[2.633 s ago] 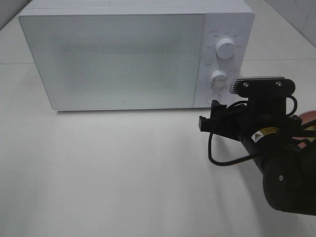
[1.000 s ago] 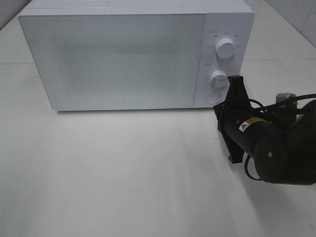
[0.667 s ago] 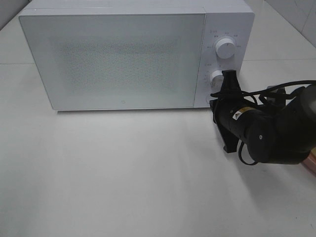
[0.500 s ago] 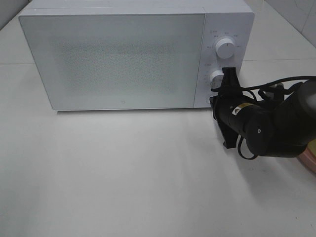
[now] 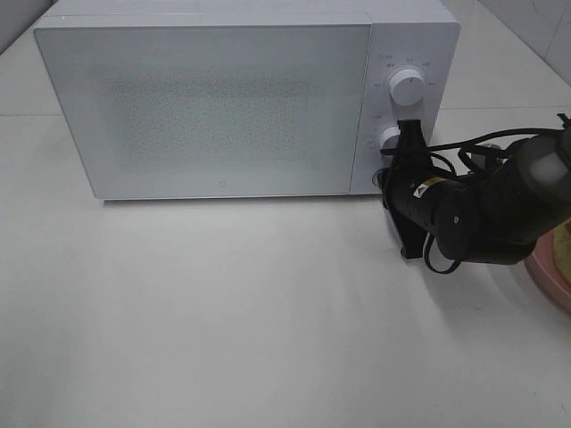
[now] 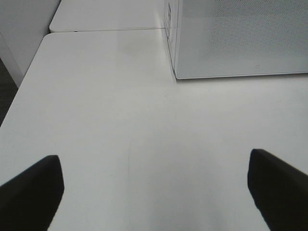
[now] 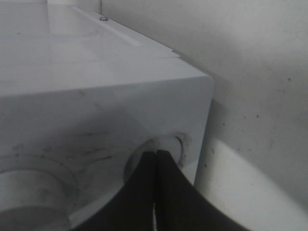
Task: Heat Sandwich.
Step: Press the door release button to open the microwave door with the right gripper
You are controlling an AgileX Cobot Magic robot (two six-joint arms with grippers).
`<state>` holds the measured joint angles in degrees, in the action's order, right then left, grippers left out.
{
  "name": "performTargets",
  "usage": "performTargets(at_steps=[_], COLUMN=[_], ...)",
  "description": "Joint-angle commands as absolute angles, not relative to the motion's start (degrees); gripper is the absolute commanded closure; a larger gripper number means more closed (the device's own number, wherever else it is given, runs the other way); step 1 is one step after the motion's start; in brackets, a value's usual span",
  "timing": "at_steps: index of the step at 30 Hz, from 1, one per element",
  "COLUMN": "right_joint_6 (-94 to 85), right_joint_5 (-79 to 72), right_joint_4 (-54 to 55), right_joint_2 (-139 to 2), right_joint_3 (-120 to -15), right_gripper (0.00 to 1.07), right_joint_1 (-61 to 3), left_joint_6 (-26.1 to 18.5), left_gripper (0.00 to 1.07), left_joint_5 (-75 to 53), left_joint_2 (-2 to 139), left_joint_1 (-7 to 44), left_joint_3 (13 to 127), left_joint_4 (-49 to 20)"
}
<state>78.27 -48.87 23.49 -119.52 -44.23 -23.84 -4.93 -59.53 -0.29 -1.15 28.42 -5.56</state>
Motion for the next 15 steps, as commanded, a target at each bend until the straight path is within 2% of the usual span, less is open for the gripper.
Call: performTargets(at_steps=[1, 15], right_joint_6=[78.04, 78.61], right_joint_5=[-50.25, -63.37], right_joint_4=[23.26, 23.03], right_joint_2=[-119.52, -119.52], right_joint_3=[-45.49, -48.19], right_gripper=[1.07, 1.07], right_joint_1=[-22.69, -22.69], left_joint_6=[-4.58, -4.58], left_gripper=[0.09, 0.09], left_joint_5=[-59.42, -59.42], left_joint_2=[-1.72, -1.72], left_joint_1=[-1.32, -1.32], left_joint_3=[28.36, 28.36], left_joint_4=[-5.50, -5.50])
